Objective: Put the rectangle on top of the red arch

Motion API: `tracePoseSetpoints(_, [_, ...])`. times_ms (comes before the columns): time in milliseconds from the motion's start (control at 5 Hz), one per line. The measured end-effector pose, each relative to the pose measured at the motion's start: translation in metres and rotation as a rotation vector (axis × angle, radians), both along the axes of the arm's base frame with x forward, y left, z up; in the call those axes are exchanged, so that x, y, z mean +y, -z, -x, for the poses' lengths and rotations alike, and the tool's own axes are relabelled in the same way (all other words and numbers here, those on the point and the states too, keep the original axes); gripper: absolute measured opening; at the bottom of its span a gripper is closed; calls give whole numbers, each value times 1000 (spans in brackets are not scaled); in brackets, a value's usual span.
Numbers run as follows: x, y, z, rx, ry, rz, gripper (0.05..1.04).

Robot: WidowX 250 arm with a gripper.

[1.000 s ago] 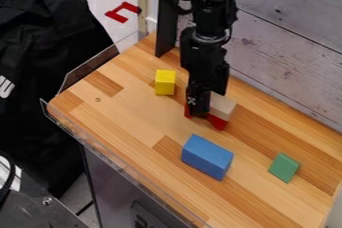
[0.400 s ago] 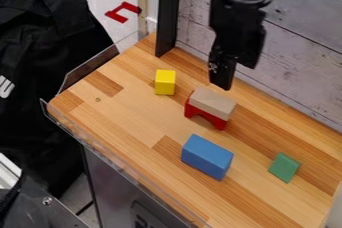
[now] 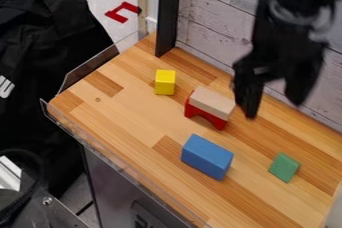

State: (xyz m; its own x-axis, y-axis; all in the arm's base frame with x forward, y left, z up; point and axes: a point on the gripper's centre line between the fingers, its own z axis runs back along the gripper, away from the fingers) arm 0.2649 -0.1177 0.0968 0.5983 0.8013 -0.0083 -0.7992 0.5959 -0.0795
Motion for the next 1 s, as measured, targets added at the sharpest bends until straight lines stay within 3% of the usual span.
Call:
tracePoseSetpoints(200, [-10, -9, 26, 32, 253, -56, 1000])
tracePoseSetpoints(400, [6, -14, 39, 52, 559, -98, 1000])
tracePoseSetpoints(600, [39, -10, 33, 23, 803, -104, 1000])
tracePoseSetpoints(800, [50, -6, 23, -46, 1039, -70, 1000])
tracePoseSetpoints(1000, [57, 11, 16, -25, 1090, -52, 1000])
